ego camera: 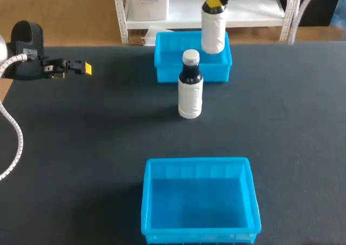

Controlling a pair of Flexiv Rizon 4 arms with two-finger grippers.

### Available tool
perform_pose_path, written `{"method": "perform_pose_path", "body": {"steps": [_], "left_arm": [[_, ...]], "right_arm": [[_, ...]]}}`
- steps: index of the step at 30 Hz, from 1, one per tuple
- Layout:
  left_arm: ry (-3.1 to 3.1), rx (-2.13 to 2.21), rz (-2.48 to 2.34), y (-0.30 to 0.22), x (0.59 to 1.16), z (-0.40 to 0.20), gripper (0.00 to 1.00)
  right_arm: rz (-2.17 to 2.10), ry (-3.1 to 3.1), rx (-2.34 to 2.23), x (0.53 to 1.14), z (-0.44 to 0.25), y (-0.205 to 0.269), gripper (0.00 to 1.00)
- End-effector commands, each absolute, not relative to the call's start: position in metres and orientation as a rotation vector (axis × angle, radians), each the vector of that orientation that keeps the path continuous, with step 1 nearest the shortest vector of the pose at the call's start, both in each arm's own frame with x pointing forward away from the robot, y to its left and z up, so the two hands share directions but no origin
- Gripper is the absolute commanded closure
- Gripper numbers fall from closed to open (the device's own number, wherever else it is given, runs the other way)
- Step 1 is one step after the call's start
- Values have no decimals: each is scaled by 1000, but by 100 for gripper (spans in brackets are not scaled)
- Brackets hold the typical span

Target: Pick up the bottle, and place it in the far bin if it is heavy, or in the near bin if it is light.

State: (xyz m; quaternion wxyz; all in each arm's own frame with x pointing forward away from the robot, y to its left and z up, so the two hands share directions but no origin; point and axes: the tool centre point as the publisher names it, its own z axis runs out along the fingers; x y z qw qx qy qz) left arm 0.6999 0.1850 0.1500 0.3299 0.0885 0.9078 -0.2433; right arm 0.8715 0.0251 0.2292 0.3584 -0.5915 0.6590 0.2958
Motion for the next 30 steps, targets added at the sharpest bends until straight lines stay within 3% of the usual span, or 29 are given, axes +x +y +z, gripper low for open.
{"method": "perform_pose_path", "body": {"steps": [1, 30], "left_arm": [[2374, 231, -636, 185, 700, 150, 0], [2374, 231, -636, 185, 700, 150, 0]], "right_arm": [[870, 1681, -1602, 897, 224, 42, 100], [1013, 1624, -1694, 935, 177, 109, 100]]}}
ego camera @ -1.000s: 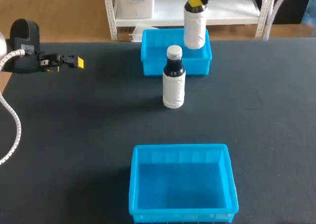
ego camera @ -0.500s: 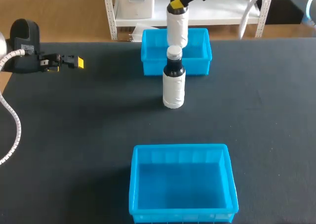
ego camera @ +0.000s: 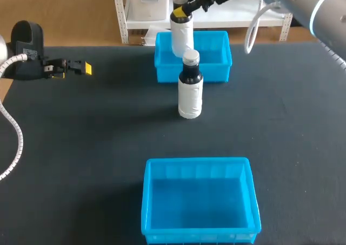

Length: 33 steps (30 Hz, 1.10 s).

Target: Pick up the bottle, and place it in the far bin if it is heavy, or in the near bin if it is light.

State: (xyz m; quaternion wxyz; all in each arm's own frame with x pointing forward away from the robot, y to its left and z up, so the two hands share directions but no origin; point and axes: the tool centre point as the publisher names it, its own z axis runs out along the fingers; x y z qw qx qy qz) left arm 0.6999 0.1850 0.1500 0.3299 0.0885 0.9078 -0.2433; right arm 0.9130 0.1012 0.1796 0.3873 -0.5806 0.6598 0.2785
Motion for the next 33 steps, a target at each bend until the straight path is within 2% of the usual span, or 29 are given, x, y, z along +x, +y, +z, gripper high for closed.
{"method": "perform_pose_path", "body": {"steps": [1, 33], "left_arm": [[2374, 231, -636, 185, 700, 150, 0], [2374, 231, -636, 185, 700, 150, 0]], "right_arm": [[1017, 1624, -1694, 936, 176, 110, 100], [1189, 1662, -1673, 953, 129, 123, 100]]}}
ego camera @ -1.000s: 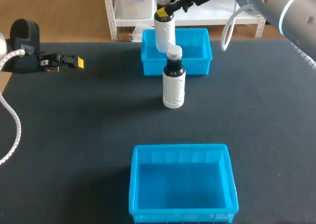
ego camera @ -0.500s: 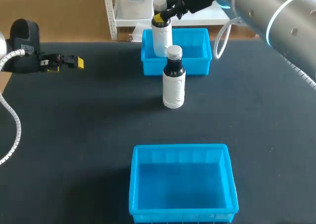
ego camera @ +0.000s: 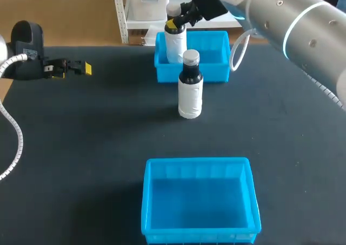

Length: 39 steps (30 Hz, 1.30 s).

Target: Pick up the bottle, and place it in the far bin if it is heavy, or in the near bin if it is light.

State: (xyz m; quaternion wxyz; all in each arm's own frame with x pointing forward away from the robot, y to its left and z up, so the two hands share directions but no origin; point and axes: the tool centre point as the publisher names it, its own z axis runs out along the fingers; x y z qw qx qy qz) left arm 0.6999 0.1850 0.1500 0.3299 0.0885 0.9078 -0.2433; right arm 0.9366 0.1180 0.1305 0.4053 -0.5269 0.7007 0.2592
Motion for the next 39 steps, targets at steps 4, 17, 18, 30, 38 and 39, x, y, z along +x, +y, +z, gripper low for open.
{"method": "perform_pose_path", "body": {"steps": [4, 17, 18, 30, 38, 39], "left_arm": [[2374, 231, -636, 185, 700, 150, 0], [2374, 231, -636, 185, 700, 150, 0], [2374, 231, -636, 185, 700, 150, 0], [2374, 231, -636, 185, 700, 150, 0], [2374, 231, -636, 185, 700, 150, 0], [2374, 231, -636, 185, 700, 150, 0]], "right_arm": [[1200, 1670, -1671, 956, 127, 123, 100], [1258, 1682, -1664, 961, 120, 125, 26], [1260, 1684, -1665, 961, 119, 125, 0], [1243, 1739, -1628, 957, 122, 106, 0], [1173, 1808, -1550, 943, 130, 65, 0], [1159, 1816, -1541, 940, 131, 59, 0]]}}
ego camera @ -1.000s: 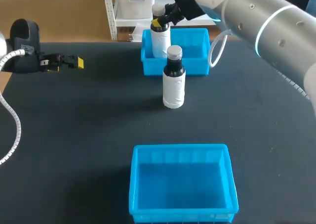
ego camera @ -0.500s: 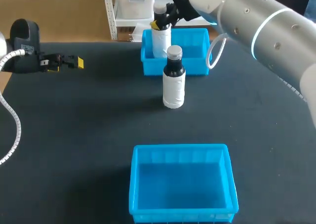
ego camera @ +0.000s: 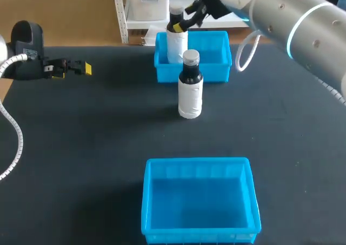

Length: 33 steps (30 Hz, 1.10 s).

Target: Pick up the bottle, and place it in the far bin if it is heavy, or in the near bin if it is light.

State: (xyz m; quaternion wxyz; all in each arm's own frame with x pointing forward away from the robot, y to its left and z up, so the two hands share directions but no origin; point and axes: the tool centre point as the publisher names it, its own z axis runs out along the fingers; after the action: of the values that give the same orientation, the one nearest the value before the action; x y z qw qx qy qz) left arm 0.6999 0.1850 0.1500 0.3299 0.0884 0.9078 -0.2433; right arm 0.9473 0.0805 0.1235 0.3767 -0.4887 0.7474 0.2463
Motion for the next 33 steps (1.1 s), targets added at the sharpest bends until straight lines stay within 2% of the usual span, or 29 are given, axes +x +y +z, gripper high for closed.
{"method": "perform_pose_path", "body": {"steps": [1, 19, 33], "left_arm": [[2374, 231, -636, 185, 700, 150, 0], [2374, 231, -636, 185, 700, 150, 0], [2374, 231, -636, 185, 700, 150, 0]], "right_arm": [[1149, 1823, -1533, 938, 133, 53, 0], [961, 1921, -1375, 857, 168, -58, 0], [820, 1897, -1390, 775, 187, -99, 0]]}}
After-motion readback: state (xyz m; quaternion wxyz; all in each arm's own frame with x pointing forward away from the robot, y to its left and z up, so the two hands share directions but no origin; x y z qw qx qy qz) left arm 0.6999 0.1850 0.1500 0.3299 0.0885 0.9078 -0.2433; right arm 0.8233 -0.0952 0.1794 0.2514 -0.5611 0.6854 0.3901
